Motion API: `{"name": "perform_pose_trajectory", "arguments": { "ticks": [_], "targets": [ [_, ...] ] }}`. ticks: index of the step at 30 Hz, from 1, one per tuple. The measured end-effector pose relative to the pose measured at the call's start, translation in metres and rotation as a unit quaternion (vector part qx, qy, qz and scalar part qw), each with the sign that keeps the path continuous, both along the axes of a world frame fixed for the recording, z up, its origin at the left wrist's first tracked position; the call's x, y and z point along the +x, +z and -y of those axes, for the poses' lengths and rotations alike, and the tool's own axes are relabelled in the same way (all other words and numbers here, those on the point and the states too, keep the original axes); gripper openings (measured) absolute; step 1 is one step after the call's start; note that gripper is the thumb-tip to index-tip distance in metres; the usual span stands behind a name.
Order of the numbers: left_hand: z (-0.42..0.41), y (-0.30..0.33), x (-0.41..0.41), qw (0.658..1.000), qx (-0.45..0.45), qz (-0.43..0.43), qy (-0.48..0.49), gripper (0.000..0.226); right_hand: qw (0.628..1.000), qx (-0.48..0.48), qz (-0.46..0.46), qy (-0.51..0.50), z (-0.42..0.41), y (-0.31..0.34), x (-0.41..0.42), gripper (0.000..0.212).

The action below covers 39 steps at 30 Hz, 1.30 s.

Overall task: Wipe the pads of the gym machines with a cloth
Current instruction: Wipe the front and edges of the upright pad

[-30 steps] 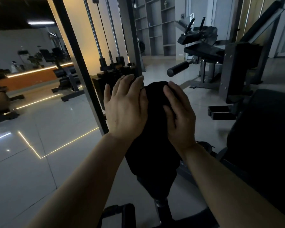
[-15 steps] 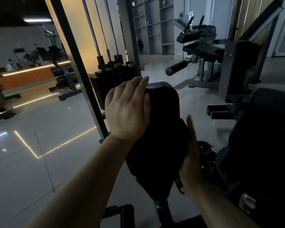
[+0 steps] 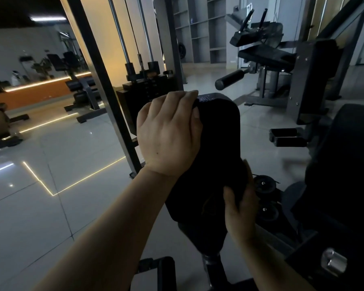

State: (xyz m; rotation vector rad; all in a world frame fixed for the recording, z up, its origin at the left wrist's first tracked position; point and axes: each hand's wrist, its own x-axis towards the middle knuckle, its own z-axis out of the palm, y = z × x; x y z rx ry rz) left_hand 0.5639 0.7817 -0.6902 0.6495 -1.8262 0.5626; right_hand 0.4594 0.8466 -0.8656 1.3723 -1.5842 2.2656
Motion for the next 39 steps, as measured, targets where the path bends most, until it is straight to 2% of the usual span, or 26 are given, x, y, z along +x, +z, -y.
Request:
{"name": "perform_pose_trajectory", "arguments": {
  "ticks": [4, 8, 11, 13, 16, 20, 22, 25, 29, 31, 35, 39],
  "targets": [
    [-0.001, 0.0, 0.0, 1.0, 0.0, -0.002, -0.003, 0.034, 0.999, 0.012, 0.034, 0.006, -0.004, -0.009, 0.009, 0.061],
    [-0.001, 0.0, 0.0, 1.0, 0.0, -0.004, 0.0, 0.033, 0.997, -0.043, -0.008, -0.067, 0.009, 0.072, 0.004, 0.057],
    [-0.002, 0.001, 0.001, 1.0, 0.006, -0.001, 0.0, 0.033, 0.994, -0.032, -0.037, -0.101, 0.016, 0.11, 0.001, 0.061],
    [-0.003, 0.001, 0.0, 1.0, 0.006, 0.001, 0.002, 0.033, 0.993, -0.014, -0.043, -0.105, 0.015, 0.09, 0.005, 0.068],
    [-0.002, 0.001, 0.0, 1.0, 0.001, -0.004, 0.003, 0.033, 0.993, 0.001, -0.041, -0.108, 0.009, 0.028, 0.011, 0.073],
    [-0.002, 0.001, 0.0, 1.0, 0.0, -0.01, -0.003, 0.032, 0.995, 0.038, -0.011, -0.092, 0.002, -0.022, 0.019, 0.068],
    [-0.003, 0.001, 0.0, 1.0, 0.004, -0.01, -0.006, 0.032, 0.996, 0.038, -0.008, -0.079, -0.003, -0.022, 0.018, 0.066],
    [-0.003, 0.001, 0.0, 1.0, 0.003, -0.008, -0.004, 0.032, 0.996, -0.018, 0.001, -0.082, 0.002, 0.021, 0.01, 0.056],
    [-0.001, 0.001, 0.001, 1.0, 0.0, -0.008, -0.002, 0.031, 0.982, -0.039, -0.015, -0.187, 0.022, 0.068, 0.014, 0.056],
    [-0.002, 0.001, 0.0, 1.0, 0.002, -0.008, -0.002, 0.03, 0.979, -0.046, -0.016, -0.2, 0.023, 0.046, 0.023, 0.056],
    [-0.002, 0.001, 0.001, 1.0, 0.003, -0.01, -0.007, 0.03, 0.97, 0.012, 0.017, -0.24, 0.021, -0.008, 0.044, 0.061],
    [-0.003, 0.002, 0.001, 1.0, 0.002, -0.018, -0.009, 0.03, 0.966, 0.035, 0.029, -0.253, 0.023, -0.028, 0.069, 0.055]
  ]
}}
